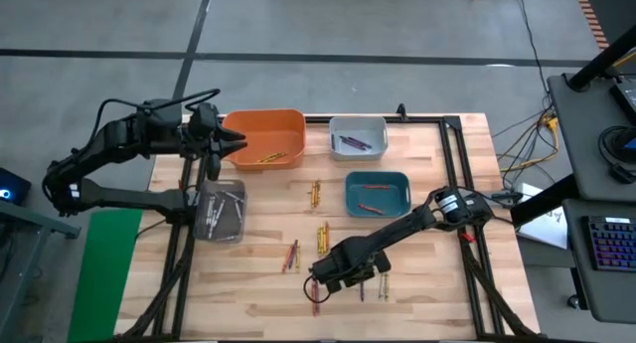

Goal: Sort crayons
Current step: Put the violet crayon into the gray bin

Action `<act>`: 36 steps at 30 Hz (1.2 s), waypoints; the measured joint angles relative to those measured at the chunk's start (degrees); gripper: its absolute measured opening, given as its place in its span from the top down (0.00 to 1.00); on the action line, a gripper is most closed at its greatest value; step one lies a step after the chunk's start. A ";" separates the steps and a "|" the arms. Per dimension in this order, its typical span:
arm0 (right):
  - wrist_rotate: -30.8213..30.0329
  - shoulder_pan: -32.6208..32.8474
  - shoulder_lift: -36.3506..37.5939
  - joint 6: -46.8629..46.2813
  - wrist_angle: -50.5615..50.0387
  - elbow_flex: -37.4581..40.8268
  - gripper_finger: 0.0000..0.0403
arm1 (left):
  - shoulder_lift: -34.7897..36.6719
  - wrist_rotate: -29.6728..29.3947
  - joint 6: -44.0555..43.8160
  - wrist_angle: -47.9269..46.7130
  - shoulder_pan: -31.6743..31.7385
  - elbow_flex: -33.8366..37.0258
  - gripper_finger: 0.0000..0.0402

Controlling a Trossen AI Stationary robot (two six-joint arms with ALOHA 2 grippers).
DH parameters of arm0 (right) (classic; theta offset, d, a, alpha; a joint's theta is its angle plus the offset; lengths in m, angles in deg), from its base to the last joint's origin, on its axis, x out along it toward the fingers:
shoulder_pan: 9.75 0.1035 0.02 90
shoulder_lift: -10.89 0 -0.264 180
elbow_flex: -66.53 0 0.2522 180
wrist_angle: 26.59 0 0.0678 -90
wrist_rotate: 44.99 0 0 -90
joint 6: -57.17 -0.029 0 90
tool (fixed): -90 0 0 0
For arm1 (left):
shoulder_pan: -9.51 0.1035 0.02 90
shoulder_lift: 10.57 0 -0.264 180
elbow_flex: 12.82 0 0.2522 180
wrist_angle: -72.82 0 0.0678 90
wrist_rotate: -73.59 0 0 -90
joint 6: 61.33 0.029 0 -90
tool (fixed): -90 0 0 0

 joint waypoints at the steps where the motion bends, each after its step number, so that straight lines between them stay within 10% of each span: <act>1: -0.37 0.00 -0.36 0.02 0.21 0.00 0.80 | -0.14 0.00 0.02 0.00 -0.01 0.00 0.81; 17: -3.73 0.00 -0.86 6.58 0.31 -0.61 0.80 | -2.87 0.00 1.36 0.33 0.00 0.02 0.81; 36: -7.26 4.05 4.06 79.92 -0.13 -0.25 0.80 | -4.69 0.00 1.99 0.24 -0.01 0.02 0.81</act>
